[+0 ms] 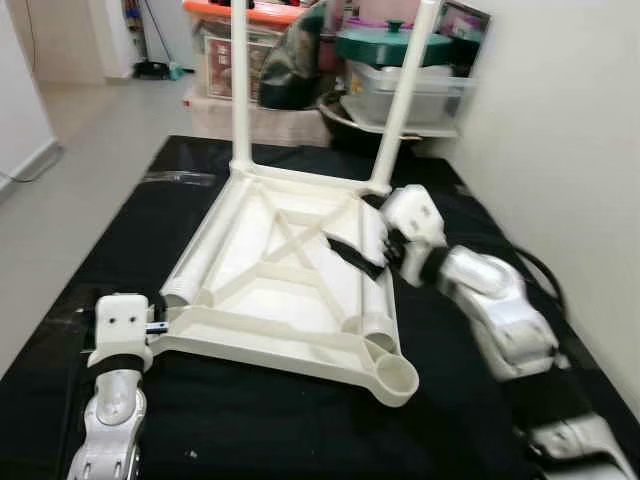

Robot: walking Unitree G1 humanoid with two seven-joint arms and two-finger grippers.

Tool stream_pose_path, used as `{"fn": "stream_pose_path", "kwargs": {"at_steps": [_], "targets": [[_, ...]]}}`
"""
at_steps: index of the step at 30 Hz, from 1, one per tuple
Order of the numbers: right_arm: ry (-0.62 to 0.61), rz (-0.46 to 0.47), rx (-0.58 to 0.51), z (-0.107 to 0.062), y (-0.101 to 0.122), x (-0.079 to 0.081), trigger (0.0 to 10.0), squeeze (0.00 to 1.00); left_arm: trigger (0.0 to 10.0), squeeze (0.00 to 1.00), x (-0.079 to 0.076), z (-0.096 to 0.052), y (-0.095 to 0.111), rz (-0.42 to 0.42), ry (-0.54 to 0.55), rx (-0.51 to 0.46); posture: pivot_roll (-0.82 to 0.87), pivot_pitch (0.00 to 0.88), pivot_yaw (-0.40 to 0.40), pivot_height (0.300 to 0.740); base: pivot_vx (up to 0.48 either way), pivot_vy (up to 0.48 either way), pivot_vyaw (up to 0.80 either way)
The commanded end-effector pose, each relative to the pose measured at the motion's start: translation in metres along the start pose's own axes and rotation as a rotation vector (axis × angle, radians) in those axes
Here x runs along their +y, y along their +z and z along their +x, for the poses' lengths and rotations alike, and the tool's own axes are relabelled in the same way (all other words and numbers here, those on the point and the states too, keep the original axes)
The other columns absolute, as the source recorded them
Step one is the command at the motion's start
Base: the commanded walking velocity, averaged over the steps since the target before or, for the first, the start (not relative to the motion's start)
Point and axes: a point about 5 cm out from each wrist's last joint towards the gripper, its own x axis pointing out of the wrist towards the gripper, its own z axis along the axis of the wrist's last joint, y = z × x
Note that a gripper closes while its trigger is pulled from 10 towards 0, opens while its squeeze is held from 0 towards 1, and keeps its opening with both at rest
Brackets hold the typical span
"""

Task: Building children table

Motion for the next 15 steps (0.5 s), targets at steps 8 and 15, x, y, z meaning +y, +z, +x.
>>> {"fn": "stream_pose_path", "kwargs": {"at_steps": [8, 15], "targets": [[0.080, -0.027, 0.118, -0.013, -0.008, 0.008, 10.0, 0.00, 10.0, 0.00, -0.006, -0.002, -0.002, -0.008, -0.019, 0.007, 0.05, 0.000, -0.118, 0.740, 0.000, 0.000, 0.00], [0.099, -0.026, 0.165, -0.010, -0.013, 0.019, 10.0, 0.00, 10.0, 0.00, -0.004, -0.002, -0.002, -0.009, -0.008, 0.003, 0.06, 0.000, -0.123, 0.740, 0.000, 0.000, 0.00]]}}
